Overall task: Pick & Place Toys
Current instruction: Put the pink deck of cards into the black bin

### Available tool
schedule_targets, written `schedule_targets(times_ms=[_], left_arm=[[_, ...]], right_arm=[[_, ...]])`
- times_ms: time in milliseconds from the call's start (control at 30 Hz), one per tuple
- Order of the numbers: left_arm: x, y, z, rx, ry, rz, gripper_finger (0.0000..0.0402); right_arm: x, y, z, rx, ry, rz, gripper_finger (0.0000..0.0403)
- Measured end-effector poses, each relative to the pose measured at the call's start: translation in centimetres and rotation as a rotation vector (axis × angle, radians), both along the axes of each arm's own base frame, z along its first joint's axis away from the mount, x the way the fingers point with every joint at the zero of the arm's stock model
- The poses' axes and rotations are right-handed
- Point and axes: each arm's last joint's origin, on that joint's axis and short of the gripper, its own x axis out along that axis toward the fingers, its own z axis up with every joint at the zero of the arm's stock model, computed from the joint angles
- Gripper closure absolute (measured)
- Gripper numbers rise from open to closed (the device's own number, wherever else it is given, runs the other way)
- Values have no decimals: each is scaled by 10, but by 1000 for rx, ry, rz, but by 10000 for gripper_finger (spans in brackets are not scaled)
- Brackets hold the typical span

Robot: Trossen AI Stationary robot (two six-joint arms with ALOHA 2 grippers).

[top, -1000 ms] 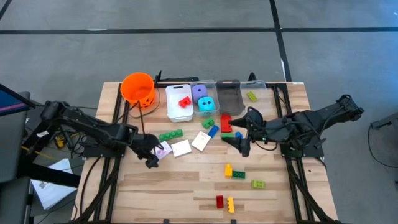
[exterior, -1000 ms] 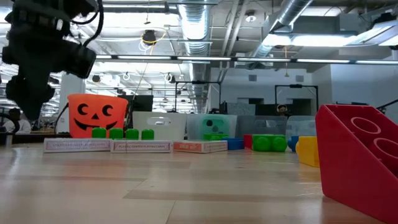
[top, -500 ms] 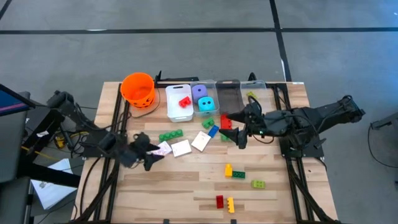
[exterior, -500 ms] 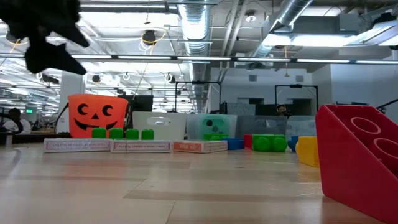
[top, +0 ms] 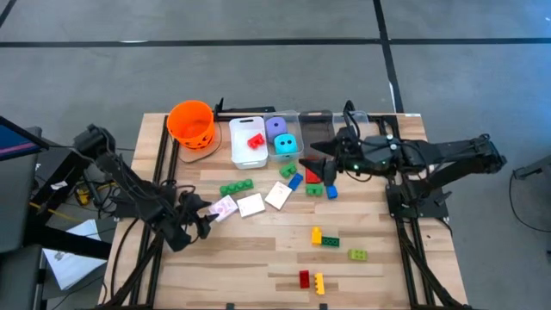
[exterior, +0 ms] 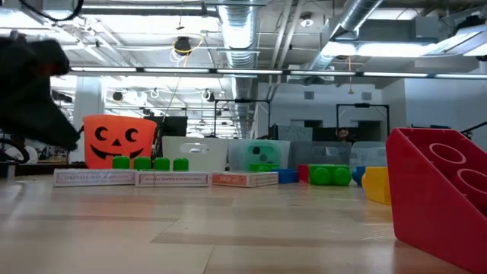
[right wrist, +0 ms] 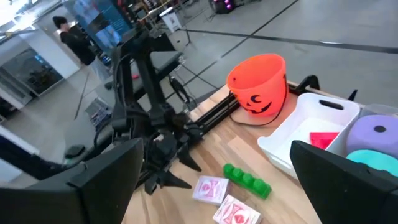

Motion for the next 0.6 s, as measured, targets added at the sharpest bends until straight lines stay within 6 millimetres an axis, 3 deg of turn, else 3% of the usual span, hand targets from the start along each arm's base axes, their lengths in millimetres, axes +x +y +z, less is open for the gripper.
schedule_targets(times_ms=[333,600], left_arm=[[-9,9,-24,37,18,-42,148],[-9,9,-33,52,-13,-167,133]], right_arm=[[14,-8,-12,8,45,-46,6],[47,-5,-34,19,70,-53,6]])
